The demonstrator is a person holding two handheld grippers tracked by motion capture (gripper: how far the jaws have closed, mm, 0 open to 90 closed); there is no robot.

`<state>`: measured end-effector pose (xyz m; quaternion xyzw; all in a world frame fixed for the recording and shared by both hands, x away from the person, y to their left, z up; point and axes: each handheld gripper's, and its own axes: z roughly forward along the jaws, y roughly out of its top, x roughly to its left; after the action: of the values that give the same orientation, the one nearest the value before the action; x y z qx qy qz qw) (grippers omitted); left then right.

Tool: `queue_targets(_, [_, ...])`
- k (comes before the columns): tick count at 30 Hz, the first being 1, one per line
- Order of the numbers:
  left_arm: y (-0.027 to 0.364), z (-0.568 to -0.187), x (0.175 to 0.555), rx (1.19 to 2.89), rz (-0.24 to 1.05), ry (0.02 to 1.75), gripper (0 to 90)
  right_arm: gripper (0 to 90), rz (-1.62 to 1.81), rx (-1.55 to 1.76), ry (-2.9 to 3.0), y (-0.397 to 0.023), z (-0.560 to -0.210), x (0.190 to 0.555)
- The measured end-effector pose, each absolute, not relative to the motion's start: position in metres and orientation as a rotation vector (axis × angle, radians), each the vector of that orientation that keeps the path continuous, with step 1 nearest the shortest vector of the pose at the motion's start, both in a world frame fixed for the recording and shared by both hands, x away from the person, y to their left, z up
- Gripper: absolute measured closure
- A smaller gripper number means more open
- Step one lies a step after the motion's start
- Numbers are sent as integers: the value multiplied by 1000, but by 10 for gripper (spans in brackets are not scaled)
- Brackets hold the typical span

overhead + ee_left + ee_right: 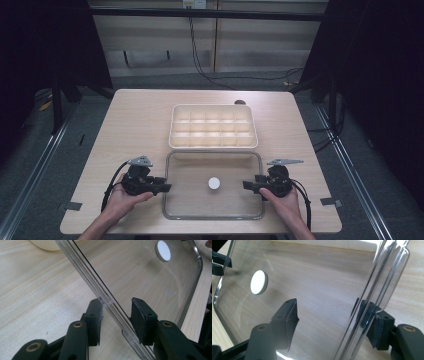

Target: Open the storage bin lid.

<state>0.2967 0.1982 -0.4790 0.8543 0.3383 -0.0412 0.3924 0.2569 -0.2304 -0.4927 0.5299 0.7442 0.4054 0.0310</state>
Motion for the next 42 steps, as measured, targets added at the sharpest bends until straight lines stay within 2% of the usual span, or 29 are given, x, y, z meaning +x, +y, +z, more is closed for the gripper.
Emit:
queue_targets(9, [198, -482, 295, 2184, -104, 877, 591, 323, 1230, 1619, 2287, -230, -495, 257])
queue_targets(11, [196, -484, 294, 2202, -95, 881, 550, 321, 1210, 1632, 2290, -230, -496, 258])
queue_targets(24, [193, -488, 297, 2242, -89, 912, 488, 317, 1165, 1658, 2243, -236, -497, 259])
queue_targets(25, [193, -489, 297, 2235, -87, 920, 456, 322, 1177, 1654, 2217, -237, -496, 259])
queue_targets(26, [194, -489, 298, 2235, -51, 937, 454, 322, 1186, 1652, 2202, -239, -494, 259])
queue_targets(29, [196, -488, 299, 2211, -71, 953, 437, 320, 1219, 1647, 2190, -242, -493, 258])
queue_targets(33, [201, -484, 299, 2193, -28, 943, 420, 316, 1260, 1619, 2179, -244, -489, 255])
queue_targets(36, [204, -481, 296, 2171, 18, 927, 383, 295, 1330, 1548, 2157, -247, -478, 248])
queue_targets(42, [219, -466, 285, 2080, 64, 950, 365, 258, 1414, 1477, 2077, -256, -461, 233])
